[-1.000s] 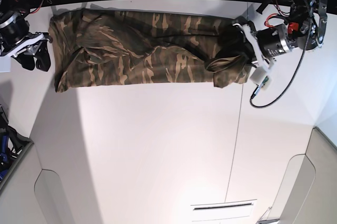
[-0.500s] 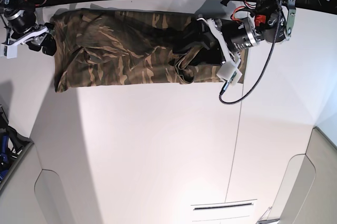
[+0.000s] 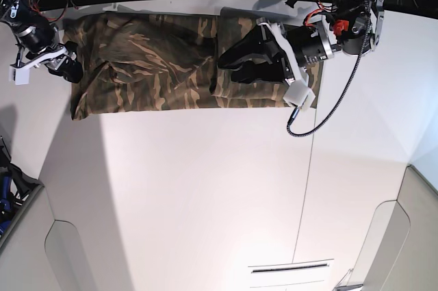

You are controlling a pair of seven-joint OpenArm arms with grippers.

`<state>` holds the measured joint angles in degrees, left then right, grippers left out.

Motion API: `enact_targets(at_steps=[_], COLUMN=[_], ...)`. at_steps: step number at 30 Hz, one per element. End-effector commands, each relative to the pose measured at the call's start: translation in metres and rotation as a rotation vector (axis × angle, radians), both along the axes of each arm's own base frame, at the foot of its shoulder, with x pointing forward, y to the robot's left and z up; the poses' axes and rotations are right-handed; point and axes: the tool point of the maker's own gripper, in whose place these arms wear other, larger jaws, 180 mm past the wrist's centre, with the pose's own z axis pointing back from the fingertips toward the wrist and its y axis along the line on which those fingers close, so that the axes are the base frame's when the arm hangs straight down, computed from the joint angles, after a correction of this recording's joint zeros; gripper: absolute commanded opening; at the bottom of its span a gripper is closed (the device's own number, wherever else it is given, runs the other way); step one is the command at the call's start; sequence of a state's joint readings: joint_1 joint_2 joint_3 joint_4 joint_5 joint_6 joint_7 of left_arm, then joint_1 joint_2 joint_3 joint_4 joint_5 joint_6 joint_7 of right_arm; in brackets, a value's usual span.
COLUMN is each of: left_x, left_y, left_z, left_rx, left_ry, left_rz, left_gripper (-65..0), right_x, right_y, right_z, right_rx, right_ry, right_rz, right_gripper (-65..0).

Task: Fold the T-shirt properly
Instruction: 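Fold one end of the strip toward the middle with the left gripper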

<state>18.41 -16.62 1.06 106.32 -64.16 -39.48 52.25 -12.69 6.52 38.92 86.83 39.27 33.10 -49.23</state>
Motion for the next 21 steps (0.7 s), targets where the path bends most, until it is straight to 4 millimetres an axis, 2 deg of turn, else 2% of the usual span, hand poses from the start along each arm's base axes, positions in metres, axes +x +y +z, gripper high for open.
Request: enact_targets(at_steps=[1,9,11,14,18,21], left_x=[0.005,0.005,0.005,0.007,0.015,0.022], left_y=[-0.001,0.003,0.005,0.011,0.024,0.040], left_z=[0.012,0.005,0.003,0.001,0.004,0.006], left_rx=[-0.035,0.015,0.034,0.051,0.063,0.080], left_ry=[-0.034,-0.038,-0.039,-0.040,-0.054,-0.065], left_rz=[0.006,0.004,0.003,0.013,0.055,0.101], left_gripper=[-30.4,-30.4,-30.4,-30.4,-30.4,-30.4], right_x=[0.000,0.000,-0.001,-0.003,-0.003,-0.003], right_y=[0.004,0.040,0.050,0.061,0.062,0.062], right_z=[0.001,-0.004,-0.006,-0.009,-0.010,-0.010], right_rx=[0.000,0.056,0.063,0.065,0.062,0.062], right_ry=[0.011,0.026,0.037,0.053,0.055,0.055], right_rz=[0.028,0.129,0.161,0.200,0.206,0.206], right_gripper=[-30.3,-30.4,-32.8,-45.1,-64.7,-65.0])
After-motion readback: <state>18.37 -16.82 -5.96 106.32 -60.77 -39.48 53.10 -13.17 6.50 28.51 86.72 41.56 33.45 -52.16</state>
